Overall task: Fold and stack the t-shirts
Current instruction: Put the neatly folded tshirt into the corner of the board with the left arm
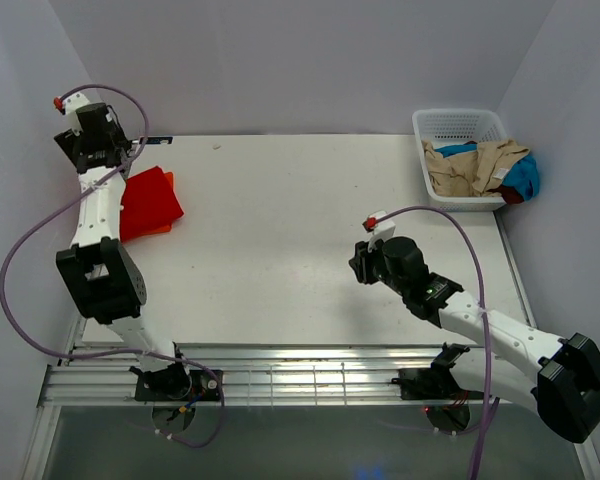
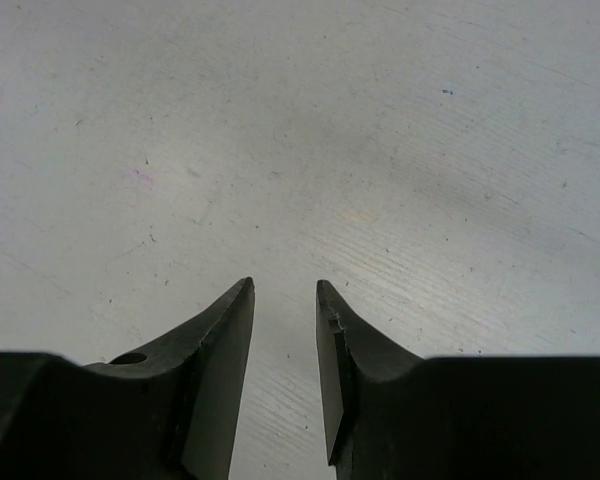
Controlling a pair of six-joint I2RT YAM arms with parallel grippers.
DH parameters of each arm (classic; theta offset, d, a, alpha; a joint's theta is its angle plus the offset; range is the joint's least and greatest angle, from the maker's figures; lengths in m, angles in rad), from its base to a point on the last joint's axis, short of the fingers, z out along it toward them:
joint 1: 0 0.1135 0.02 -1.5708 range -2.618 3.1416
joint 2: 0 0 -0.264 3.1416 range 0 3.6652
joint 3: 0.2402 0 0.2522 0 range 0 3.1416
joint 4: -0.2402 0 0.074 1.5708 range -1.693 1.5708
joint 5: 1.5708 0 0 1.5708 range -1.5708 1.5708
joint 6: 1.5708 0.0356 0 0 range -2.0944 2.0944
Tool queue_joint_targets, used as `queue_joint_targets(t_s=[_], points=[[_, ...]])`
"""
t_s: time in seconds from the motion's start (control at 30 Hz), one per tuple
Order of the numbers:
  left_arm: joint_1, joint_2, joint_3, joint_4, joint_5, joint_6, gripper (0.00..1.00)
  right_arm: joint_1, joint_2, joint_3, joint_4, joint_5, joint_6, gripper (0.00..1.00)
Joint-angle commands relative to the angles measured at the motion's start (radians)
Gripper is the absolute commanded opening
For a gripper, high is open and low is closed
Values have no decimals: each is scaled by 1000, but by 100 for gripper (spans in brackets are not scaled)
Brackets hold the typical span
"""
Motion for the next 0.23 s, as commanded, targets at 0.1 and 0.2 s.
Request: queue_joint_targets(t_s=[0.1, 0.2], points=[[-203, -501, -473, 256, 192, -124, 87, 15, -40, 105, -75, 105, 19, 37], [-281, -713, -707, 383, 257, -197, 98, 14, -115, 114, -96, 178, 19, 37]])
